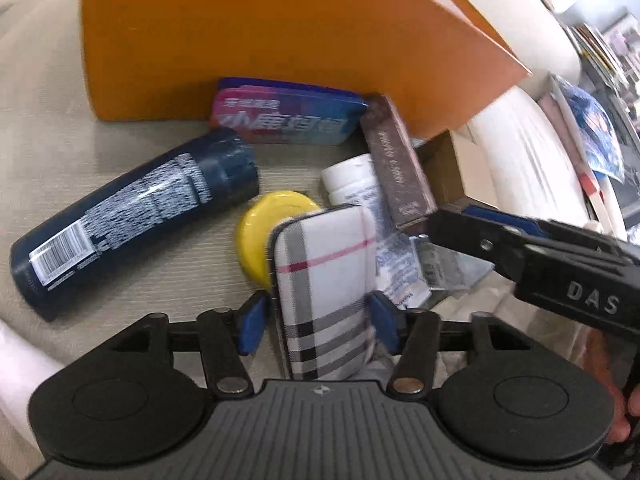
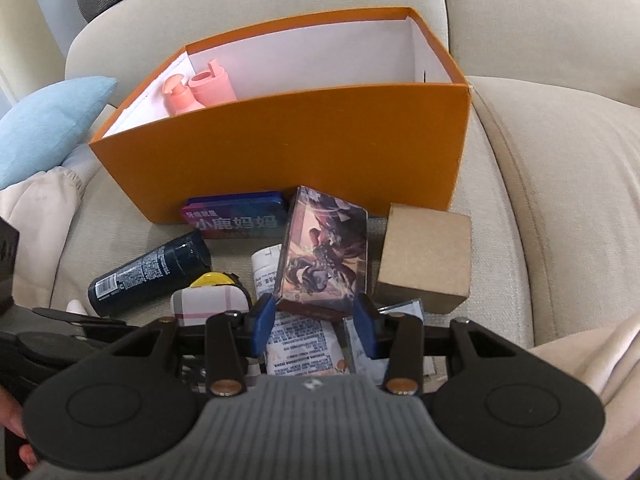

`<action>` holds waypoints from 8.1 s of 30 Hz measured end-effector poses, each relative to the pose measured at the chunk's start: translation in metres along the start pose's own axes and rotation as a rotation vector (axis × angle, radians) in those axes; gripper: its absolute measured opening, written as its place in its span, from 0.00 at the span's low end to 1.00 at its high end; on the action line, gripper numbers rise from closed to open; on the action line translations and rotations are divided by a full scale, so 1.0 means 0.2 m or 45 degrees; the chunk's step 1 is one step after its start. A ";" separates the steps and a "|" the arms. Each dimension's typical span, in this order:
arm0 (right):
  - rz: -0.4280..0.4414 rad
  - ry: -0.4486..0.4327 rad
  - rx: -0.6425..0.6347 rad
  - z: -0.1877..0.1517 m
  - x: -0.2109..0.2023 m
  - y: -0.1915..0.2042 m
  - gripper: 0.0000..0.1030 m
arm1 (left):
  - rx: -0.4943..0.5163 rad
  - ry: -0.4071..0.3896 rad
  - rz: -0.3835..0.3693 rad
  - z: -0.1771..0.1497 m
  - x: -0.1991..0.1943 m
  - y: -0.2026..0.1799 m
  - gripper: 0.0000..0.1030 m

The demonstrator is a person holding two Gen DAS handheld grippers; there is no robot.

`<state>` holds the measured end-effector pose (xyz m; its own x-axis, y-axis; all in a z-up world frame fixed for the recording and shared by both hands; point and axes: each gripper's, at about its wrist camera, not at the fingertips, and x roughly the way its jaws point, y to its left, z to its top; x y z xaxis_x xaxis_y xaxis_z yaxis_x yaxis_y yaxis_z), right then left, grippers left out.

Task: Organize rigid objects
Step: 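Grasp the plaid phone case with the left tool while the right moves to the photo-card box, then grasp the dark photo-card box with the right tool, then carry the phone case and photo-card box up over the orange box with both tools, then lower the photo-card box into the box with the right tool while the left lowers the phone case, then open both tools and lift them out of the orange box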

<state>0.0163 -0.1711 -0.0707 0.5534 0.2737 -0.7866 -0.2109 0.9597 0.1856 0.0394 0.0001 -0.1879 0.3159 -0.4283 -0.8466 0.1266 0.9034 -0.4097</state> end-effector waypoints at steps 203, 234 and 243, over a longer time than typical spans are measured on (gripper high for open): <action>0.086 0.382 -0.050 1.16 1.04 0.04 0.40 | 0.855 0.220 0.472 1.11 0.20 -0.06 0.42; -0.025 -0.227 0.063 0.40 -0.05 0.04 0.50 | 0.290 -0.363 0.044 0.38 -0.60 -0.30 0.44; 0.011 -0.039 0.033 0.04 0.09 0.13 0.50 | 0.094 -0.202 0.154 0.13 -0.47 -0.05 0.44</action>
<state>0.0272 -0.1418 -0.0747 0.5764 0.2835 -0.7664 -0.1954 0.9585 0.2077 0.0337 0.0320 -0.0955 0.4764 -0.3130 -0.8216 0.1457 0.9497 -0.2773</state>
